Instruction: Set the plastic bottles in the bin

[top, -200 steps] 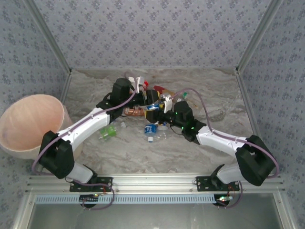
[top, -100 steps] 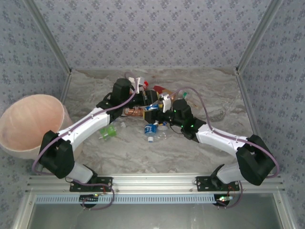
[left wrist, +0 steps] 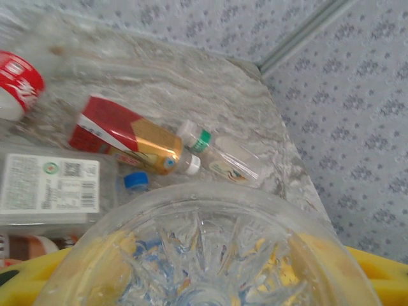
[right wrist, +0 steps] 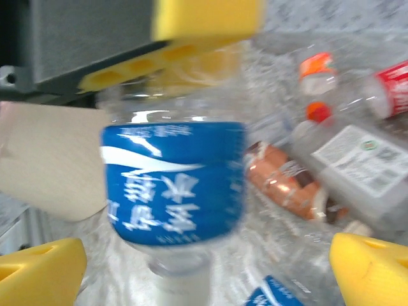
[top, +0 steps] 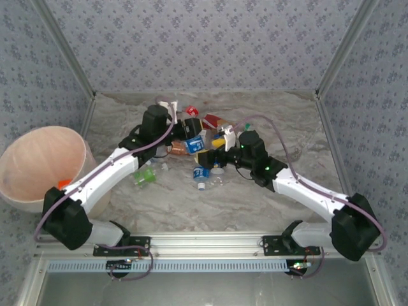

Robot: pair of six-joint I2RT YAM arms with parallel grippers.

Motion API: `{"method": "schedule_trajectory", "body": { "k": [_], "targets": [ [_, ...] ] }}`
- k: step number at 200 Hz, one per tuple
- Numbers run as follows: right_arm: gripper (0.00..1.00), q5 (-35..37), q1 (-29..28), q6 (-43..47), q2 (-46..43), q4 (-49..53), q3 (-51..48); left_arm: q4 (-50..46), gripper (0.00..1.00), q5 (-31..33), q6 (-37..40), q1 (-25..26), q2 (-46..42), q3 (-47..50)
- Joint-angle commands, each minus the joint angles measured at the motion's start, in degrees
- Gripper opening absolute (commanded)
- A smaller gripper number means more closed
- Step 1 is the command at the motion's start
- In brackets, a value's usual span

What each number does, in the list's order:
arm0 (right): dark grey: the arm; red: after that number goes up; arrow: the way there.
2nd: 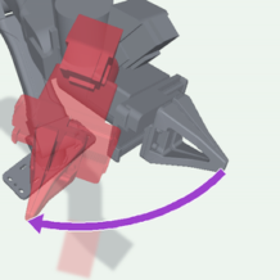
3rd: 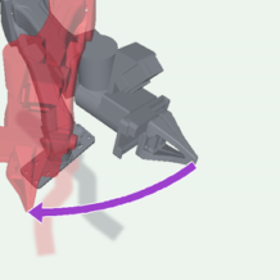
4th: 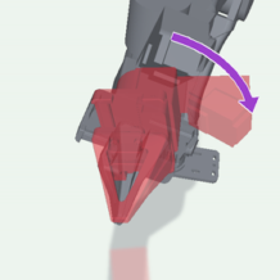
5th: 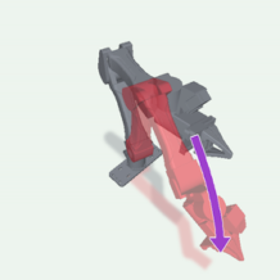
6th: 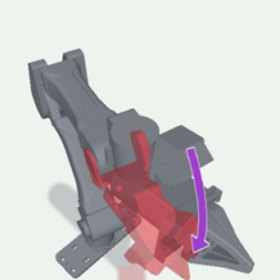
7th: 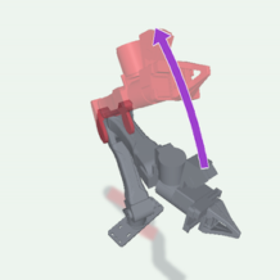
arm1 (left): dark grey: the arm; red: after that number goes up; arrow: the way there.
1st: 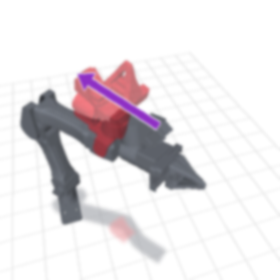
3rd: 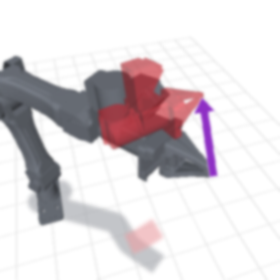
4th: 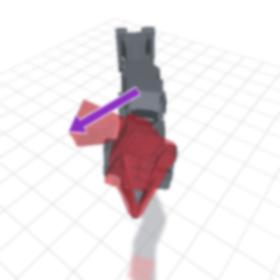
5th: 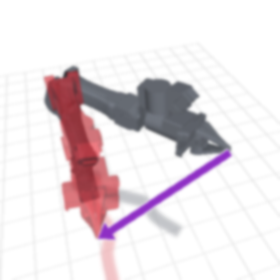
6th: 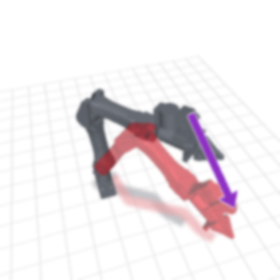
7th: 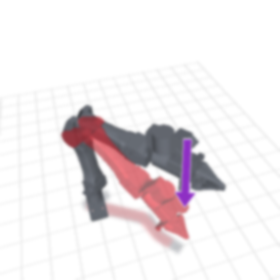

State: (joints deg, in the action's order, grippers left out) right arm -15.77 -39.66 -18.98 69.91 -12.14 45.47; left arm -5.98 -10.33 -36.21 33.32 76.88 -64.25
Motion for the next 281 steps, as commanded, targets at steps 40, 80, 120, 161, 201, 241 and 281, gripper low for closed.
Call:
{"method": "schedule_trajectory", "body": {
  "k": [40,80,120,161,201,241,281],
  "targets": [
    [1.00,26.8,3.5,-6.0,-8.7,2.4,-7.1,-13.0,0.56,14.7,3.8,-4.6,-8.8,-2.6],
    [1.00,28.8,5.9,-8.8,-10.6,3.0,-9.6,-21.7,0.57,24.6,10.5,-6.4,-15.3,-7.0],
    [1.00,29.7,6.6,-9.9,-9.7,1.9,-10.1,-29.0,0.57,32.9,16.8,-6.8,-20.4,-13.2],
    [1.00,29.8,6.7,-10.1,-9.3,0.2,-10.7,-32.6,0.57,41.7,22.7,-6.8,-25.1,-19.1],
    [1.00,28.5,7.3,-10.4,-8.1,-2.0,-10.4,-27.2,0.57,56.8,32.0,-7.5,-27.2,-18.9],
    [1.00,26.5,7.6,-9.8,-7.1,-0.9,-8.3,-27.7,0.58,60.3,33.6,-17.0,-26.0,-21.0],
    [1.00,26.2,7.6,-10.3,-7.0,-1.0,-8.3,-35.0,0.60,54.2,24.2,-32.6,-25.3,-17.6]
  ]
}}
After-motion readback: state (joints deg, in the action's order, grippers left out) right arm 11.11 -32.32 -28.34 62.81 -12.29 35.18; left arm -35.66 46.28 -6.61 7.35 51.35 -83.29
